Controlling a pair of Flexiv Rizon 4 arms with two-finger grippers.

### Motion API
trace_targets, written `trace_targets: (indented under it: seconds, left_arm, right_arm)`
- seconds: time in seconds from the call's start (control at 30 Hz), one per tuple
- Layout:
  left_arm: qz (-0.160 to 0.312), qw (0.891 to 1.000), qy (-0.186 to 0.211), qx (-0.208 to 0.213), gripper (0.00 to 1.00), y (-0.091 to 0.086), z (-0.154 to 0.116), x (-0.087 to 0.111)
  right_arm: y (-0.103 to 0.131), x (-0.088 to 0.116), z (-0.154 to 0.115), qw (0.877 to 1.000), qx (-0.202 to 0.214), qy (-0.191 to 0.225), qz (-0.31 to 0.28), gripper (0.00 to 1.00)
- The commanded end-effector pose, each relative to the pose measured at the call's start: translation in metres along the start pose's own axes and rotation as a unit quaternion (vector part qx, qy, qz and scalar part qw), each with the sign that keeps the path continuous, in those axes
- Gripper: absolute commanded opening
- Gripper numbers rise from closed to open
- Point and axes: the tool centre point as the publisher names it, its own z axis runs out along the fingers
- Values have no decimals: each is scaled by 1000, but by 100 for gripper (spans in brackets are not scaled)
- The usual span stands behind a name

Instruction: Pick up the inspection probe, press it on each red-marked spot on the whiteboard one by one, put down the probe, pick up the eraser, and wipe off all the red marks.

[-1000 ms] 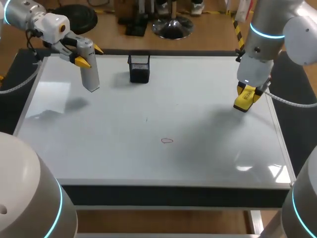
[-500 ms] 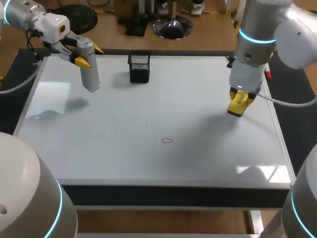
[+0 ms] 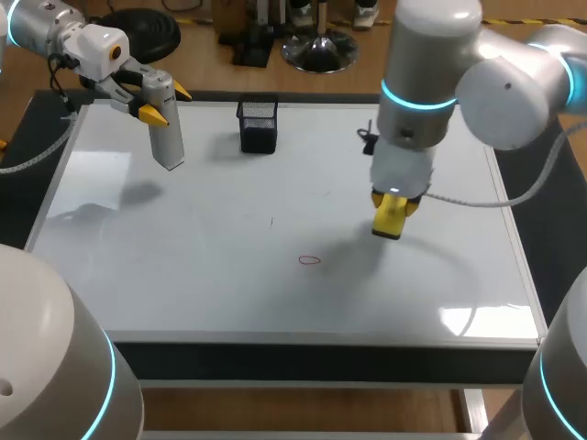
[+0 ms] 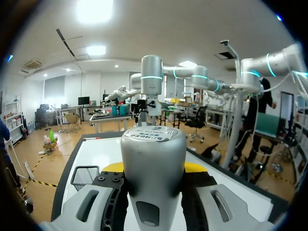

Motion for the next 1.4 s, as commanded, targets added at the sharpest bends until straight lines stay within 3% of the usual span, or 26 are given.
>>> trace_targets:
  seconds: [0.03, 0.83, 1.1, 1.4]
  left_arm:
    - [0, 1000, -2, -2, 0, -2, 1, 2]
    - [0, 1000, -2, -2, 0, -2, 1, 2]
    - [0, 1000, -2, -2, 0, -2, 1, 2]
    - [0, 1000, -2, -2, 0, -2, 1, 2]
  right_arm:
    - [18, -20, 0, 1000, 13, 6, -13, 0]
    - [82, -110, 28, 991, 0, 21, -134, 0]
    - [94, -127, 38, 986, -5, 23, -167, 0]
    - [96, -132, 44, 983, -4, 26, -179, 0]
